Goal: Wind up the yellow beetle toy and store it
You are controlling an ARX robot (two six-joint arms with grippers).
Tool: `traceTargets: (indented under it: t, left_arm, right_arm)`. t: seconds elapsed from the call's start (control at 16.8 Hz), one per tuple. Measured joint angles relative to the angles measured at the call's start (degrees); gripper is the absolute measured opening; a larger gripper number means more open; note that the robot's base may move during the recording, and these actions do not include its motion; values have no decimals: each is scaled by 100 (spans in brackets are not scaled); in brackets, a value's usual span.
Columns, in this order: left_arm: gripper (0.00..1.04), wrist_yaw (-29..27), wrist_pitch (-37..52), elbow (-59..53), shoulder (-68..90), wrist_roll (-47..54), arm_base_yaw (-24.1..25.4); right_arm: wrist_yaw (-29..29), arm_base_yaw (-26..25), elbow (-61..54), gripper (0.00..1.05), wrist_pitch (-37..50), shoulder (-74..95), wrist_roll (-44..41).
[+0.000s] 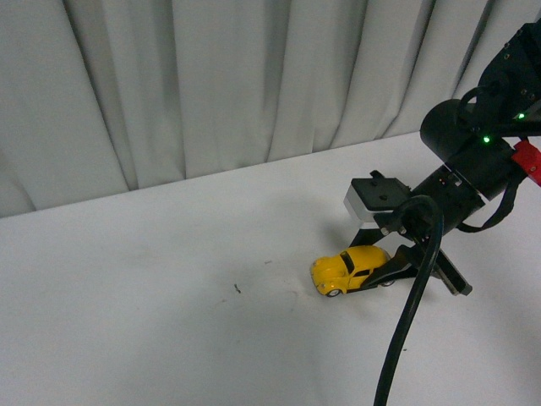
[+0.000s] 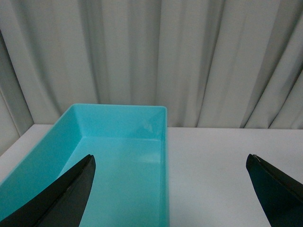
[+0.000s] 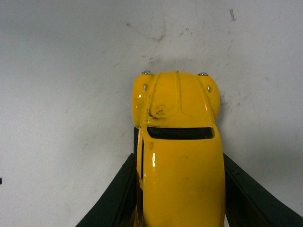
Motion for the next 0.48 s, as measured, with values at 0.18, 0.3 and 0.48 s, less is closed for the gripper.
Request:
traceTargets:
  t: [0.18, 0.3, 0.48]
  left_arm:
    - [98, 0, 0, 0, 0, 0, 0]
    - [98, 0, 0, 0, 0, 0, 0]
    - [98, 0, -2, 0, 0, 0, 0]
  right_arm:
    - [-66, -337, -256, 42, 116, -90, 0]
    - [-120, -560, -306, 42, 68, -92, -2]
    - [-120, -745, -306, 42, -31, -127, -44]
